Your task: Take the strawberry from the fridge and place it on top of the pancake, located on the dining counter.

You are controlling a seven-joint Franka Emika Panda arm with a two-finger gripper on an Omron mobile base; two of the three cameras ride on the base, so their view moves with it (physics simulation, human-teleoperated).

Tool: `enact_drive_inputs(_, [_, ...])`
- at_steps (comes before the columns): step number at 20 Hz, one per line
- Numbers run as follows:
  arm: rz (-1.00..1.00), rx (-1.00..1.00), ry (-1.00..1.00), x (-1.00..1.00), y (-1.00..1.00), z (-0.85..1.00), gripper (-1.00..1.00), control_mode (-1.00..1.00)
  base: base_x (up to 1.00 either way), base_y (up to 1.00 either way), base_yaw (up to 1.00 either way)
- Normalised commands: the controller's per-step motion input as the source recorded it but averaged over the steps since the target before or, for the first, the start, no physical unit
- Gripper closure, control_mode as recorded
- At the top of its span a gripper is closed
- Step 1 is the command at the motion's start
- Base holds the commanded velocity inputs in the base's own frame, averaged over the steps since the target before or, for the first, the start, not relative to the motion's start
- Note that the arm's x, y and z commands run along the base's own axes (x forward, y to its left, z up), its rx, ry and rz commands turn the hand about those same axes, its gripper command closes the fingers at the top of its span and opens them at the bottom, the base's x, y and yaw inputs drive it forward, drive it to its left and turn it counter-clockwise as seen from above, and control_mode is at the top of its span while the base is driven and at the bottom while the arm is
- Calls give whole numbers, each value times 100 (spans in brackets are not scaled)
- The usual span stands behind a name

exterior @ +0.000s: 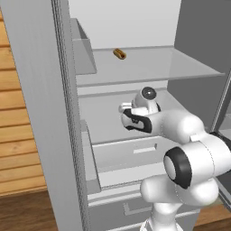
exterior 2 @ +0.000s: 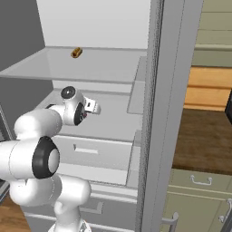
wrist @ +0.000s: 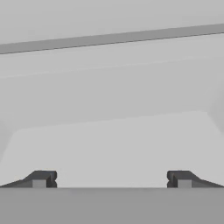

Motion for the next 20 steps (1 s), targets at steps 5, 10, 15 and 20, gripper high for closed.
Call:
enact_drive_inputs(5, [0,0,-8,-2,0,14,-100,-100,0,0,0])
enact_drive_inputs(10, [0,-1,0,-39,0,7,-100,-100,0,0,0])
enact_drive_inputs(15, [0,0,-3,-55,0,5,-100,-100,0,0,0])
enact_drive_inputs(20, [0,-1,0,-13,0,45,-100,-100,0,0,0])
